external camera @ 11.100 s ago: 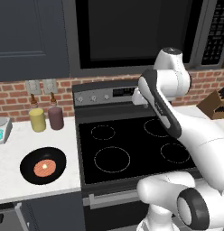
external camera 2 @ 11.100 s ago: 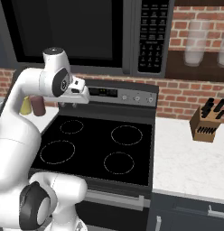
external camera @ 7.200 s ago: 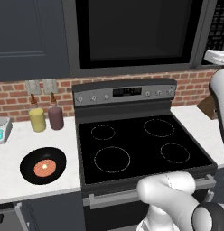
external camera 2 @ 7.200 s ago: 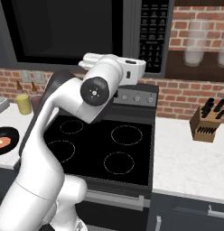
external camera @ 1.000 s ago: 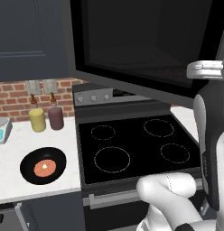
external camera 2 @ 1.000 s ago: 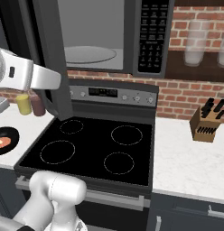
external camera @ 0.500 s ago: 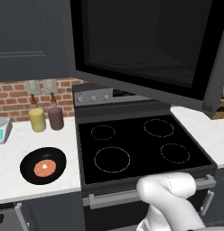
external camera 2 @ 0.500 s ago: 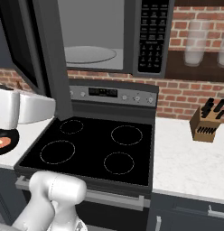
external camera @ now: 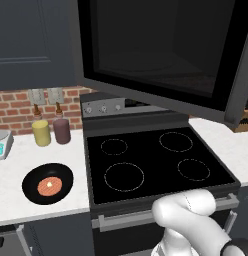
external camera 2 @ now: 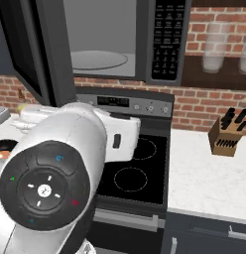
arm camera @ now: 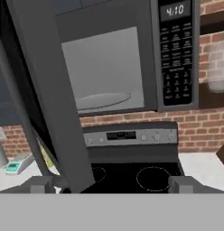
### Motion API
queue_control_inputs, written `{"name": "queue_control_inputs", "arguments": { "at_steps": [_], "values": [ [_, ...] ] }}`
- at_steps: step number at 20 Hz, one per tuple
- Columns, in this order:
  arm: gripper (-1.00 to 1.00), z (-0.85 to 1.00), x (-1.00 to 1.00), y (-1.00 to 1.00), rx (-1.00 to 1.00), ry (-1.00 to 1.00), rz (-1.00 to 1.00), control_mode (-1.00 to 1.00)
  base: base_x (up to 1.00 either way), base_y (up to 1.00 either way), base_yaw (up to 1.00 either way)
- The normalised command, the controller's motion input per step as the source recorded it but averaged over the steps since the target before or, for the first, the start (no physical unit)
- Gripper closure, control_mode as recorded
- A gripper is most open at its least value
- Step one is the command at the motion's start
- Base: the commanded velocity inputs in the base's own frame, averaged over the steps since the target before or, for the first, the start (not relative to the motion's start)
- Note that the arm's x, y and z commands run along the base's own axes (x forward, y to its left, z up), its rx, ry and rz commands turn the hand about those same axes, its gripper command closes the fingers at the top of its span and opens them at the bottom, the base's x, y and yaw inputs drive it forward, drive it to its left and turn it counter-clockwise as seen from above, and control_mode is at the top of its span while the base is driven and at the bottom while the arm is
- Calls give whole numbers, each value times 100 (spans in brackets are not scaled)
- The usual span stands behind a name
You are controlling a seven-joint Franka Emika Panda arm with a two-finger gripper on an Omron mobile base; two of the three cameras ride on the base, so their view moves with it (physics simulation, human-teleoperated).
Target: Open the microwave, place the bowl with waffle inside the microwave, then close the microwave door and turn it on.
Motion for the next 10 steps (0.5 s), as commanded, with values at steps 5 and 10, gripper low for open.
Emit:
{"name": "queue_control_inputs", "arguments": {
  "at_steps": [5,10],
  "values": [
    [-100,-27,12,-51,11,-1,62,-100,0,0,0],
    [-100,-35,47,-3,4,-5,37,-100,0,0,0]
  ]
}}
